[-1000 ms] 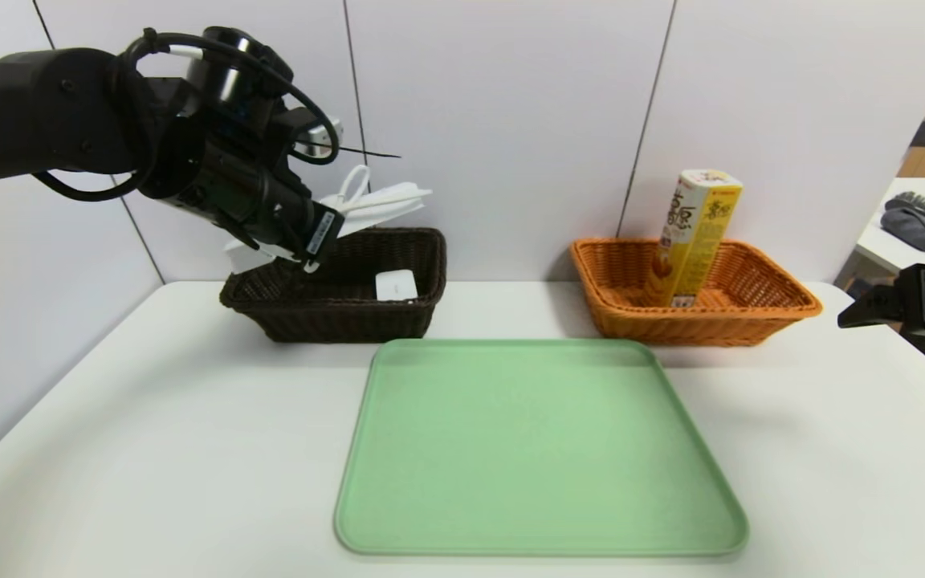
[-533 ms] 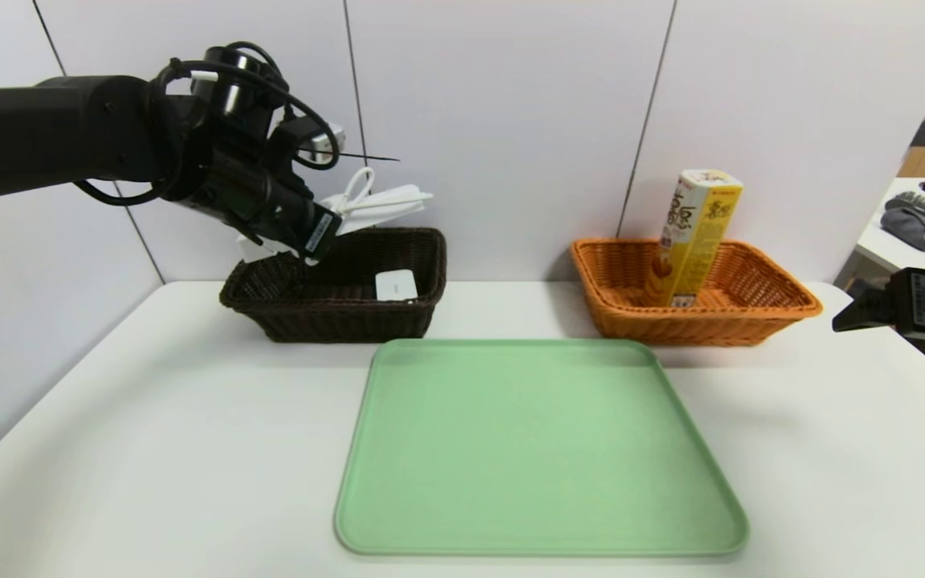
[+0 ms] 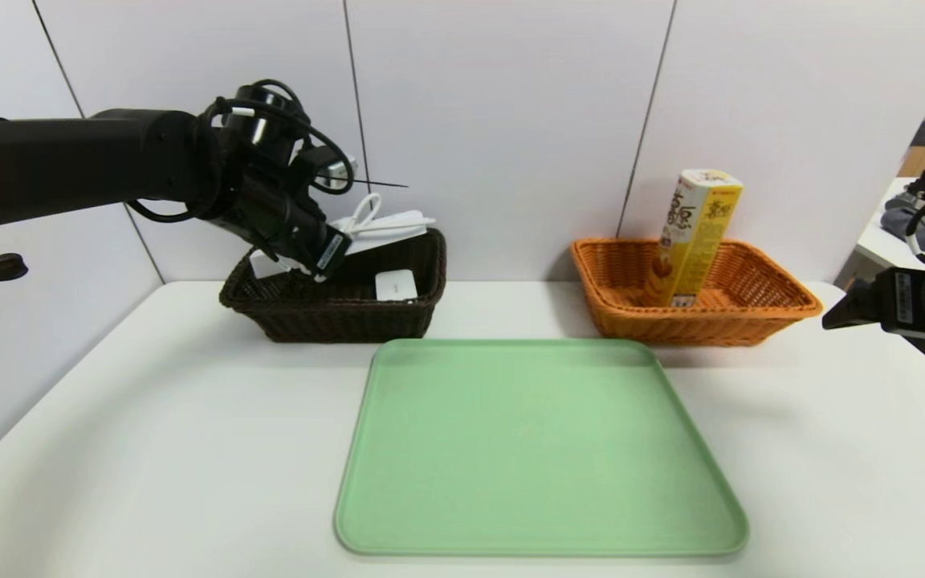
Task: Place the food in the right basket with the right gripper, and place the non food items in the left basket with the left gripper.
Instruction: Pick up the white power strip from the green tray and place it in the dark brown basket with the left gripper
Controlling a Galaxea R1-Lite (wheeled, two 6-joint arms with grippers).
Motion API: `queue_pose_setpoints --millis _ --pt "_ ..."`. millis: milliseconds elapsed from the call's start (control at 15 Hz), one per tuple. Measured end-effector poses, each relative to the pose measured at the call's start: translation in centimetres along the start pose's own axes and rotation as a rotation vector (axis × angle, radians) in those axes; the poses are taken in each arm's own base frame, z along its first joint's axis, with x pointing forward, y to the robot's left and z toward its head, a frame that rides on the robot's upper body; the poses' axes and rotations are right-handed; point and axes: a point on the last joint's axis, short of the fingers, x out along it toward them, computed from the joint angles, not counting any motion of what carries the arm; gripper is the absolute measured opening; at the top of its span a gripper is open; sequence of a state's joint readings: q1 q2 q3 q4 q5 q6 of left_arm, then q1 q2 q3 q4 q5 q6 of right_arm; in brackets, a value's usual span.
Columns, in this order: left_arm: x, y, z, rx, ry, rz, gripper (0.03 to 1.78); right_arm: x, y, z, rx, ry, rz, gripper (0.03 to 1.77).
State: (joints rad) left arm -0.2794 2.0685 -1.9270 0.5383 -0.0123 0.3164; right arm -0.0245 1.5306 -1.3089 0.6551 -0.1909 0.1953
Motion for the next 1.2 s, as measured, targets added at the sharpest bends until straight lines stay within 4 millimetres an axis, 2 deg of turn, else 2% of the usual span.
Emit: queue_pose_setpoints --millis 533,800,1000,1200 --pt "1.5 -0.1 -0.4 0.003 0.022 -0.004 0.15 0.8 0.4 0.5 -0.015 -0.007 0.000 1.70" --pt "1.4 0.0 -0.1 -0.004 0.008 0.001 0.78 0.9 0.6 0.5 -0.019 -0.004 0.001 1.70" --pt "1.4 0.0 0.0 -0.005 0.006 0.002 1.07 0.9 0.6 0.4 -0.020 -0.002 0.002 1.70" --pt "0.9 0.2 0.5 -0.005 -0.023 0.014 1.27 0.6 0.7 0.4 -0.023 -0.011 -0.004 1.70"
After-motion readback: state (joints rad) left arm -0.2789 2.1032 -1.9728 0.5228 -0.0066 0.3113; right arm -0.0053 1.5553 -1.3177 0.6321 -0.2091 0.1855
